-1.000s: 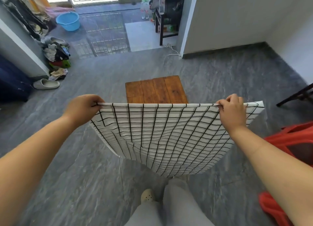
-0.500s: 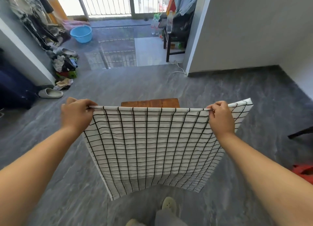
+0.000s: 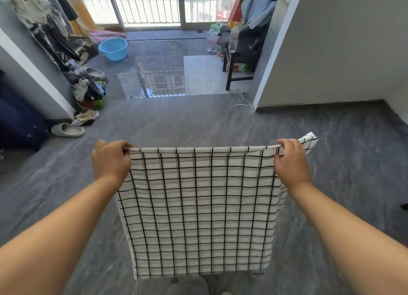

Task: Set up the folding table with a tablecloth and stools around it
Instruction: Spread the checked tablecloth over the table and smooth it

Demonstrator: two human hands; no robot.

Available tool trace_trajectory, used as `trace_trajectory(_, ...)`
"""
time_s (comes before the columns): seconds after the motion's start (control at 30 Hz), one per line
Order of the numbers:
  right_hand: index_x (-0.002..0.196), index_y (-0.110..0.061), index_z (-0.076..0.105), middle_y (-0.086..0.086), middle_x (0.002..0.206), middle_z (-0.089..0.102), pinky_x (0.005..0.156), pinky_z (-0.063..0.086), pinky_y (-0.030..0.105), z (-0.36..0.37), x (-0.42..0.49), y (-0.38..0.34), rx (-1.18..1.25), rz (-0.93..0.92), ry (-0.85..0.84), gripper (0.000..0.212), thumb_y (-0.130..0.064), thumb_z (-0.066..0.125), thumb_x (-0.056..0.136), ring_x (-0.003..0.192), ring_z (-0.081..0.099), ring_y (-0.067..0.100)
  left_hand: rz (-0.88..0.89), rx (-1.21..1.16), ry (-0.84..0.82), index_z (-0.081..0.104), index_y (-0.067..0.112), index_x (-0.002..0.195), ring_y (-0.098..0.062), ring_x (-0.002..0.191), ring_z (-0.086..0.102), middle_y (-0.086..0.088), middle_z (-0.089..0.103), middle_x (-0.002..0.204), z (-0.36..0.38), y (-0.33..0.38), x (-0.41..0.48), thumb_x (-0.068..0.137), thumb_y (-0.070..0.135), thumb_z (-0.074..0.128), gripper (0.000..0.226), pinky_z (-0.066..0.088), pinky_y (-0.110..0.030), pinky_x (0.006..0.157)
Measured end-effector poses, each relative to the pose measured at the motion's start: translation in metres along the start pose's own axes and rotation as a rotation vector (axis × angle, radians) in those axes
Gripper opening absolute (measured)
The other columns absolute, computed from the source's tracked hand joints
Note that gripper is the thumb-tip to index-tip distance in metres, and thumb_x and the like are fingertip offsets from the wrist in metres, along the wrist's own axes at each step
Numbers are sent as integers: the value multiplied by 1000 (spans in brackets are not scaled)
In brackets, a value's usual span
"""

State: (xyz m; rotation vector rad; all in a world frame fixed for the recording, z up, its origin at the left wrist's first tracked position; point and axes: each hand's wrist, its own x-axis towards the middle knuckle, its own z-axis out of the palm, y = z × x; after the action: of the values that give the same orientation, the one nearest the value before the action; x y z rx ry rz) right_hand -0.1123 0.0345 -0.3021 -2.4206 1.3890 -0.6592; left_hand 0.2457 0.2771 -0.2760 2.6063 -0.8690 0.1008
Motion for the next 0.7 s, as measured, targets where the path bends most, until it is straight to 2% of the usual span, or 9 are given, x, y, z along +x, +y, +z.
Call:
trace_trajectory(0.03, 116, 0, 56, 14, 113, 54, 99, 40, 35, 6, 5, -2, -1, 8, -13, 33, 2, 59, 82, 111, 50, 30, -9, -12, -21, 72, 21, 85, -36, 96, 49, 4, 53, 66, 8, -3, 10, 84, 10, 56, 19, 41, -43, 78)
trace_trajectory(0.1, 121, 1, 52, 15, 119, 53, 102, 38, 36, 18, 14, -8, -5, 18, -40, 40, 4, 58, 81, 116, 48, 29, -13, -13, -75, 73, 23, 89, -34, 95, 56, -5, 68, 84, 27, -13, 32, 83, 13, 55, 21, 45, -40, 72)
trace_trajectory(0.2, 130, 1, 48, 15, 128, 50, 104, 33, 32, 42, 28, -15, -28, 10, -85, 51, 7, 57, 80, 123, 44, 28, -22, -31, -125, 72, 23, 90, -32, 90, 63, -4, 70, 99, 56, -28, 62, 82, 14, 55, 21, 45, -34, 66)
trace_trajectory(0.37, 142, 0, 38, 16, 145, 38, 110, 29, 38, 89, 50, -15, -30, 86, -188, 62, 7, 54, 83, 137, 34, 31, -48, 2, -188, 73, 23, 92, -32, 90, 64, -4, 71, 96, 95, -42, 94, 82, 16, 55, 22, 41, -31, 64)
trace_trajectory(0.53, 148, -4, 29, 13, 154, 27, 111, 29, 41, 133, 69, -13, -62, 120, -277, 68, 1, 54, 86, 143, 27, 28, -115, -79, -253, 72, 18, 93, -31, 90, 63, -7, 71, 96, 137, -61, 111, 82, 11, 54, 22, 46, -33, 68)
trace_trajectory(0.7, 150, -4, 24, 13, 156, 24, 112, 20, 29, 176, 82, -4, -41, 129, -316, 71, 2, 54, 85, 145, 20, 24, -132, -156, -260, 70, 13, 98, -28, 93, 62, -7, 69, 101, 181, -69, 116, 85, 7, 52, 23, 44, -32, 72)
